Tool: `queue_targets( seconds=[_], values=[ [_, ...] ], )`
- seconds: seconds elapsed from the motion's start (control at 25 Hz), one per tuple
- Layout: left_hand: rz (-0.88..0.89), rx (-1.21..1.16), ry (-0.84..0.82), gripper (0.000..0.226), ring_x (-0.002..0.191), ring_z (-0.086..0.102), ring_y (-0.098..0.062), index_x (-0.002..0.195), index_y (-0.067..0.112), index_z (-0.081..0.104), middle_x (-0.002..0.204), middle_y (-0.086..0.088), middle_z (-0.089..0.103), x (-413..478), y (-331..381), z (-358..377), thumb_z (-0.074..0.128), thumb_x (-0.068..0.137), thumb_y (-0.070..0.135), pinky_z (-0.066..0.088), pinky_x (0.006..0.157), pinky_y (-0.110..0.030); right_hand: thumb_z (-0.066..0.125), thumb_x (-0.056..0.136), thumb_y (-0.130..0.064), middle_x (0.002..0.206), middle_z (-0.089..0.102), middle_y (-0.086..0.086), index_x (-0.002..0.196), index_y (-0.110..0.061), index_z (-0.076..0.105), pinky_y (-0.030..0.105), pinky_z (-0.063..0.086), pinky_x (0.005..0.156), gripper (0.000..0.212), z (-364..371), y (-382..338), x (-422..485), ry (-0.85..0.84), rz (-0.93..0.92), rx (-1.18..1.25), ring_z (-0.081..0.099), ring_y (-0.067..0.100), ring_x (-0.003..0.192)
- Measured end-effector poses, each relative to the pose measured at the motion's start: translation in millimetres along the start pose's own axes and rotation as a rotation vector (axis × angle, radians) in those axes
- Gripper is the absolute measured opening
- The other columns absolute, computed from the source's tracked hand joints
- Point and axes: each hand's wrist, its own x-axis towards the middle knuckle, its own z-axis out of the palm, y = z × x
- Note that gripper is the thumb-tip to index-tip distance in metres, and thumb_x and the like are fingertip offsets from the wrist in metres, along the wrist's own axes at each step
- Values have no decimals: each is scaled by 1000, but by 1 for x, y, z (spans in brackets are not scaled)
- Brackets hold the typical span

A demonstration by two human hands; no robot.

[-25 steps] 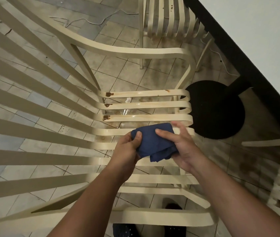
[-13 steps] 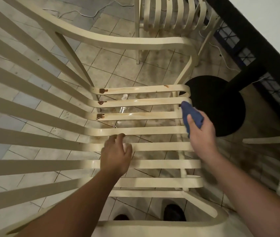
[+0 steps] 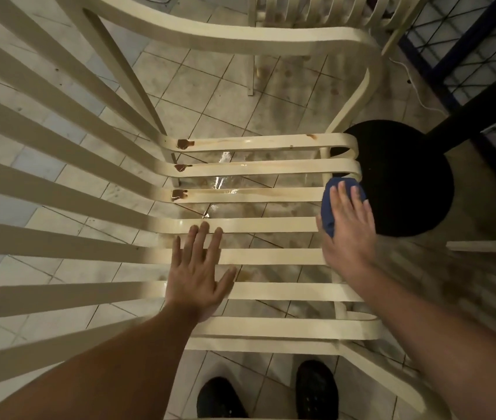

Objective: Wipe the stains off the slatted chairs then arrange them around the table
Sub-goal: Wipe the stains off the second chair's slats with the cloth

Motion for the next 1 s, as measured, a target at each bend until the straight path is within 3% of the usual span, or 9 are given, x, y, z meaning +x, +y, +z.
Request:
queue_targets(
  seconds=[0.12, 0.4, 0.6, 0.8, 1.0],
  values=[
    [5, -40, 18, 83, 159, -3, -24, 165, 20, 14, 172, -6, 3, 2, -3, -1, 12, 98, 70, 4, 126, -58, 23, 106, -51, 170, 13, 1, 163, -15, 15, 42, 4, 128, 67, 8, -15, 1, 32, -79, -25, 4, 22, 158],
    [-60, -79, 59, 90, 159, 0, -21, 164, 13, 14, 172, -5, 6, 1, -8, 1, 16, 96, 72, 7, 125, -59, 33, 106, -51, 170, 15, 1, 162, -16, 20, 45, 8, 128, 67, 25, -103, 18, -25, -257, 74, 8, 21, 157],
    [-83, -39, 29, 91, 159, -7, -23, 164, 13, 6, 172, -8, -3, 1, -5, 3, 17, 97, 73, 7, 125, -61, 35, 107, -47, 171, -5, -2, 163, -20, 0, 39, -9, 127, 71, 22, -164, 35, -187, -464, 18, -8, 19, 157],
    [-290, 24, -48, 102, 156, -20, -32, 163, 14, -10, 168, -18, -19, -13, 0, -2, 6, 91, 84, 0, 126, -56, 42, 106, -33, 171, 3, -4, 164, -21, 7, 37, -5, 127, 68, 17, -132, 29, -164, -466, 66, -4, 16, 157],
    [-251, -19, -25, 99, 156, -22, -27, 163, 15, -11, 168, -14, -22, -14, -7, -3, 6, 92, 82, -1, 126, -55, 45, 106, -34, 170, 6, -5, 163, -19, 12, 38, -1, 128, 68, 16, -68, 17, -89, -360, 67, -4, 12, 157]
  ],
)
